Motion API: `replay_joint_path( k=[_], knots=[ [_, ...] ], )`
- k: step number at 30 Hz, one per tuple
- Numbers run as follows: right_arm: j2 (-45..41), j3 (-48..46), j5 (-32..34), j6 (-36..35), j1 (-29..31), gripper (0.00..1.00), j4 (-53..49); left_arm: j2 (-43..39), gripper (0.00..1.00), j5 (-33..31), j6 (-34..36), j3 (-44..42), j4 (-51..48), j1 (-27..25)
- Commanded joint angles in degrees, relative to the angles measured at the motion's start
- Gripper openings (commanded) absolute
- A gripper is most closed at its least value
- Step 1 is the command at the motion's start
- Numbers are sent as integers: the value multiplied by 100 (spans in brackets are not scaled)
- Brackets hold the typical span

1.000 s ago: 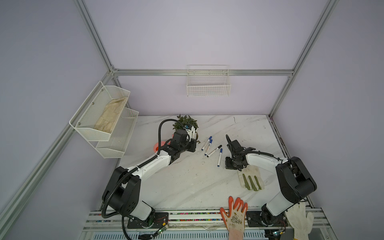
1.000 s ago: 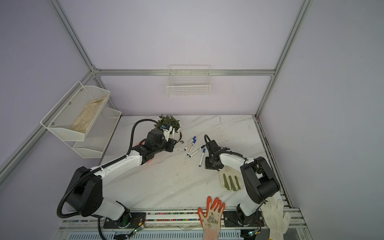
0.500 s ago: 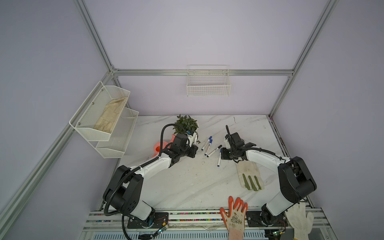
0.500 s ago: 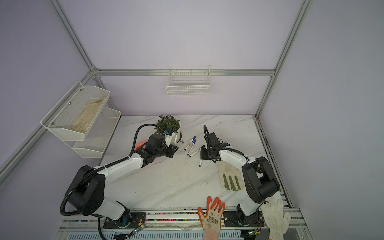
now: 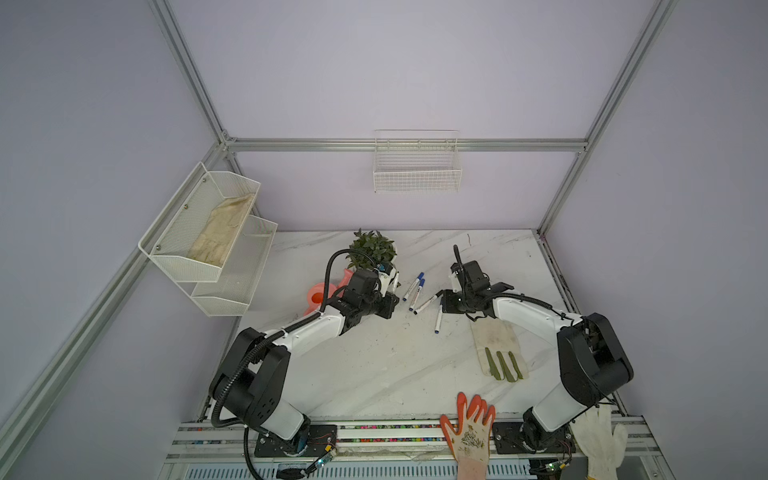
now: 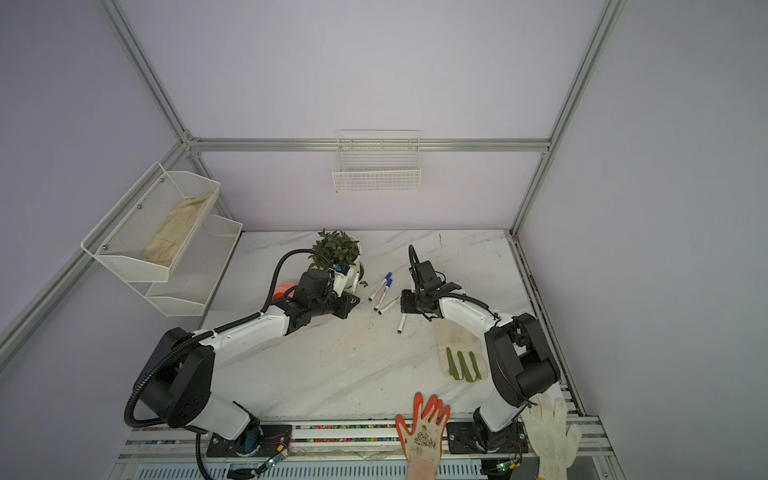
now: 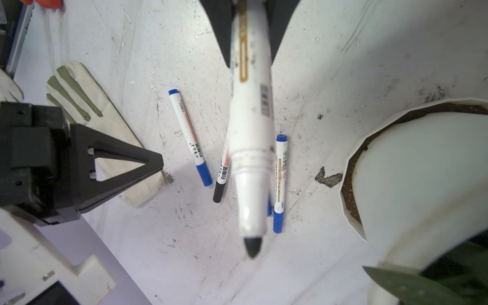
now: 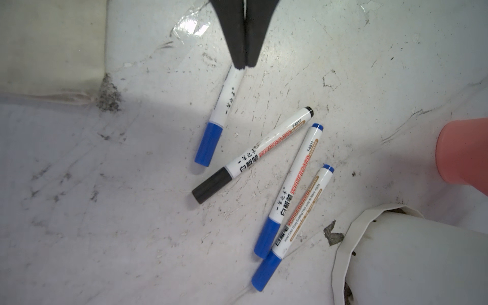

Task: Insert the pens into the pen caps
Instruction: 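Lower the marker to the table and open the left gripper while the right rises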

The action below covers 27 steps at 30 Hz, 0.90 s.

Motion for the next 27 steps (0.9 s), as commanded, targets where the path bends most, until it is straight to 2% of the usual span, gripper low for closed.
replay_joint_path(
  k=[1, 7, 11, 15, 19, 20, 24, 27],
  knots=[
    [-8, 98, 114, -6, -135, 8, 75, 199, 0, 37, 444, -59, -187, -168],
    [-83, 41, 153, 20, -576, 9, 219, 836, 0, -535, 563, 61, -670, -321],
    [-206, 2, 240, 63, -994, 9, 308, 909, 0, -996, 469, -49, -726, -313],
    [-244, 28, 219, 16, -1346, 9, 382, 998, 9, -1621, 276, -35, -844, -244],
    [-262, 29, 199, -16, -1631, 9, 432, 1172, 21, -2200, -202, 116, -1186, -7],
    [-265, 33, 192, -19, -1694, 9, 439, 1190, 25, -2221, -272, 121, -1226, 46],
    [-368, -36, 263, 10, -1958, 11, 531, 1028, 53, -2119, -345, 82, -1208, 163],
    [-512, -219, 623, 119, -2118, 15, 757, 762, 63, -1985, -334, -1, -1029, 164]
  ],
)
